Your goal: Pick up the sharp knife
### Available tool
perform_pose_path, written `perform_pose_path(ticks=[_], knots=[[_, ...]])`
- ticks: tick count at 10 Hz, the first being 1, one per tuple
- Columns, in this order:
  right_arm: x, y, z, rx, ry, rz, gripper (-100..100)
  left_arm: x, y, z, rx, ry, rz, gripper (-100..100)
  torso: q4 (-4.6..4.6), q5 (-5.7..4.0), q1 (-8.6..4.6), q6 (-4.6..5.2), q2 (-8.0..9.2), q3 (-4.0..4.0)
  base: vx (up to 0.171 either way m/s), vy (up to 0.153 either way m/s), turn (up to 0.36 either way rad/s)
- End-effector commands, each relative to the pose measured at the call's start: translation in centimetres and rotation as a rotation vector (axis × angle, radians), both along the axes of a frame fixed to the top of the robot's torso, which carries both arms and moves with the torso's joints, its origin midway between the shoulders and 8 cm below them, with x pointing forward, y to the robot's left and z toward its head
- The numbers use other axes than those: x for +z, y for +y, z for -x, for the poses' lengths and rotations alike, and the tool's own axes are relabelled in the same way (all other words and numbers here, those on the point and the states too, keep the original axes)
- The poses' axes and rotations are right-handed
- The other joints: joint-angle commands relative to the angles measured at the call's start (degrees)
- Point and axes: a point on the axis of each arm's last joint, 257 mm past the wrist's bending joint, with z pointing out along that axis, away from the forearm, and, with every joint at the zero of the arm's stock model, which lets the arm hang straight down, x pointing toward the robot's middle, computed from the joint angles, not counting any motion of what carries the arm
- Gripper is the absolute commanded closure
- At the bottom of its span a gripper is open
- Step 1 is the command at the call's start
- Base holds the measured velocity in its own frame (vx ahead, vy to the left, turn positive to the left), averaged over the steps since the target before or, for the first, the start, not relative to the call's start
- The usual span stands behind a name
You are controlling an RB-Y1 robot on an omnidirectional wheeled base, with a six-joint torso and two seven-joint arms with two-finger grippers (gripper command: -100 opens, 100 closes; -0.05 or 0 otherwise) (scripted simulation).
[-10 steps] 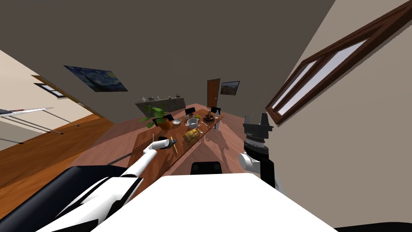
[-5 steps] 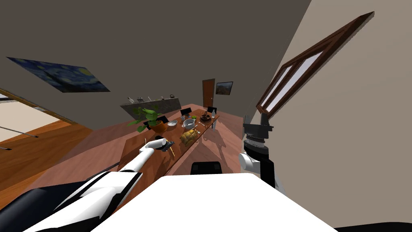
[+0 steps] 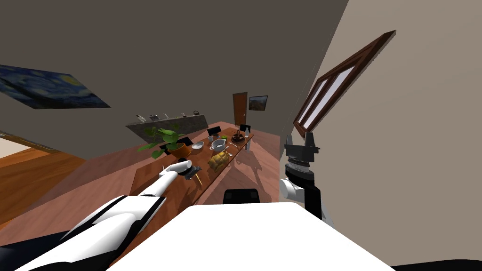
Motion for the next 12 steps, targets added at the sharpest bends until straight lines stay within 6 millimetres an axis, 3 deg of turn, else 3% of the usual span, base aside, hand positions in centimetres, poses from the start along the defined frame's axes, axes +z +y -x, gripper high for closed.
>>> perform_pose_path(ticks=[1, 2, 3, 5, 6, 7, 11, 12], knots=[[0.0, 0.0, 0.0, 0.0, 0.0, 0.0, 0, 0.0, 0.0, 0.0, 0.0, 0.0, 0.0, -100, 0.0, 0.0, 0.0, 0.0, 0.0, 0.0, -0.006, 0.008, -0.026], [0.0, 0.0, 0.0, 0.0, 0.0, 0.0, 0, 0.0, 0.0, 0.1, -0.001, 0.004, 0.001, 0, -0.01, 0.01, -0.01, -0.03, -0.02, -0.01, 0.0, 0.0, 0.0], [0.0, 0.0, 0.0, 0.0, 0.0, 0.0, 0, -1.2, -0.8, 0.2, 0.018, 0.003, 0.0, -100, -0.01, 0.0, -0.03, -0.02, -0.04, -0.02, -0.032, 0.064, -0.121], [0.0, 0.0, 0.0, 0.0, 0.0, 0.0, 0, -2.1, -1.5, 0.2, 0.031, 0.002, 0.0, -100, 0.01, 0.07, 0.27, -0.02, 0.06, 0.03, -0.031, 0.094, -0.102], [0.0, 0.0, 0.0, 0.0, 0.0, 0.0, 0, -1.6, -1.2, 0.2, 0.023, 0.003, 0.0, -100, 0.01, 0.08, 0.3, -0.02, 0.05, 0.03, -0.012, 0.044, -0.028], [0.0, 0.0, 0.0, 0.0, 0.0, 0.0, 0, -1.6, -1.2, 0.2, 0.026, 0.002, 0.0, 100, 0.0, 0.05, 0.16, -0.04, 0.0, 0.0, -0.002, 0.008, 0.004], [0.0, 0.0, 0.0, 0.0, 0.0, 0.0, 0, -1.7, -1.0, 0.6, 0.029, 0.01, -0.003, 100, 0.09, 0.13, 0.08, 0.02, 0.04, 0.07, 0.0, 0.0, 0.0], [0.0, 0.0, 0.0, 0.0, 0.0, 0.0, 0, -1.7, -1.0, 0.6, 0.029, 0.01, -0.003, 0, 0.09, 0.14, 0.11, 0.02, 0.06, 0.08, 0.0, 0.0, 0.0]])
